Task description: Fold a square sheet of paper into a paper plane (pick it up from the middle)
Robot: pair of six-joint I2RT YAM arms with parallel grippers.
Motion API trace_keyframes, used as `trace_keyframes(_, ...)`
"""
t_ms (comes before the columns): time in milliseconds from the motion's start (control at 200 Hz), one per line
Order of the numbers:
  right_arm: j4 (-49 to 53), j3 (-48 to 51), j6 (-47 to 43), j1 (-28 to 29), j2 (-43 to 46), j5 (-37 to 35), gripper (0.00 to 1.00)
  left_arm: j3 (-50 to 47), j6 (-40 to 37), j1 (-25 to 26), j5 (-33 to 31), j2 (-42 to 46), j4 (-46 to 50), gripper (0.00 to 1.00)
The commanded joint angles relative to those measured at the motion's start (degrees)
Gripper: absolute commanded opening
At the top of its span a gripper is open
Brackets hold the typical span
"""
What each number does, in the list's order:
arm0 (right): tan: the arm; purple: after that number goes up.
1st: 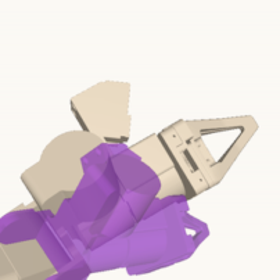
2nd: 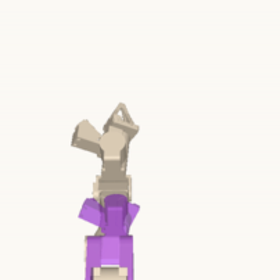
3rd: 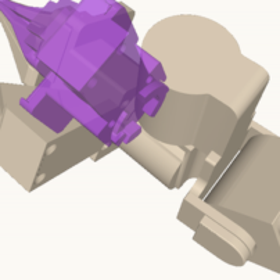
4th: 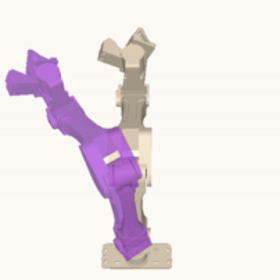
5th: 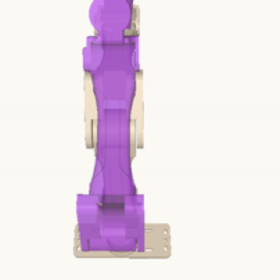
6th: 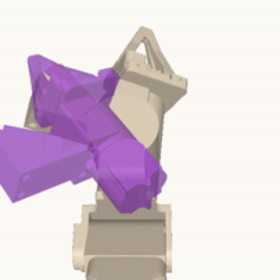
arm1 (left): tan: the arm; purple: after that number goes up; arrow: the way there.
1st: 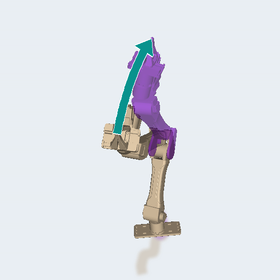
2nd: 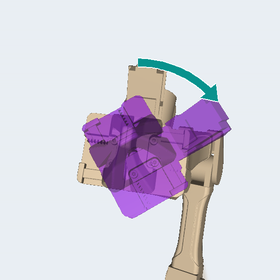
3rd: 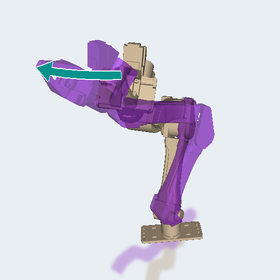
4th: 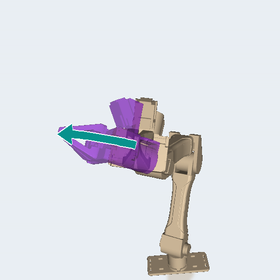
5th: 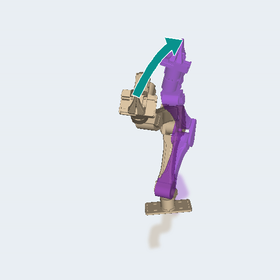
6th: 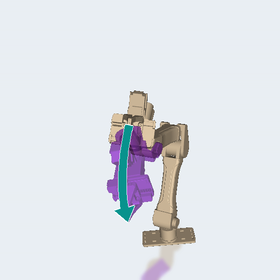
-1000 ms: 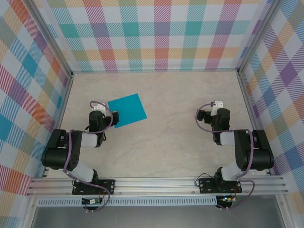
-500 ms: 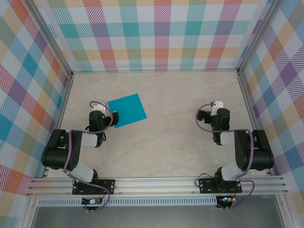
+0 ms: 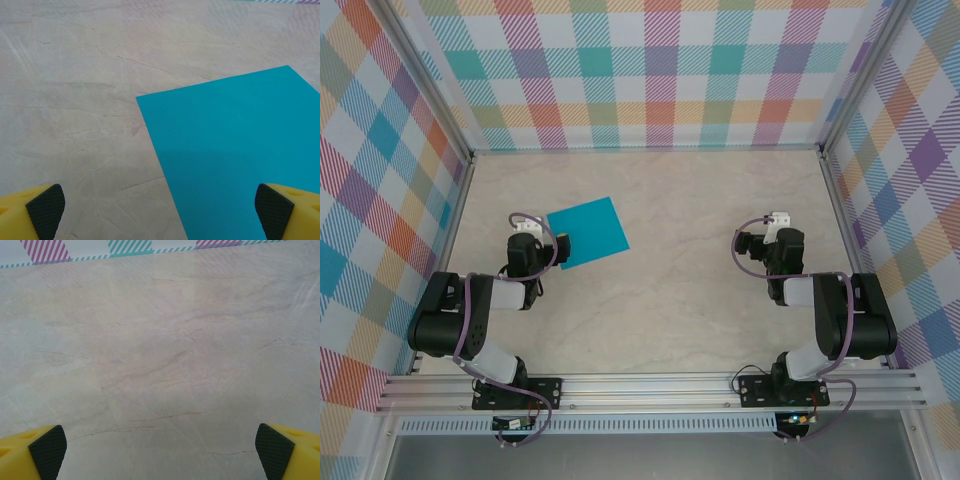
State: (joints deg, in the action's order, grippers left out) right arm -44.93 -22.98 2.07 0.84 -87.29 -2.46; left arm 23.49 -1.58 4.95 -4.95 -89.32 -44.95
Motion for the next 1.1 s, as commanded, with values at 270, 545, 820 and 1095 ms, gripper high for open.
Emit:
trace_keyframes(270, -0.33, -1.19, -0.99, -0.19, 0.05, 1.05, 1.00, 1.15, -0.89, -0.69, 1.02, -0.15, -0.14, 1.00)
trace_keyframes(545, -0.34, -1.18, -0.92, -0.16, 0.01, 1.01, 1.00, 1.14, -0.88, -0.73, 1.15, -0.17, -0.12, 1.00)
trace_keyframes(820, -1.12, -0.50, -2.84, -0.14, 0.44, 5.40, 1.00, 0.16, -1.34, -0.73, 2.23, 0.28, -1.45, 1.00)
trace_keyframes(1095, -6.59, 3.36, -4.53, 1.32, 2.38, 4.81, 1.00, -0.75, -1.77, -0.69, 3.26, 3.13, -0.83, 1.00)
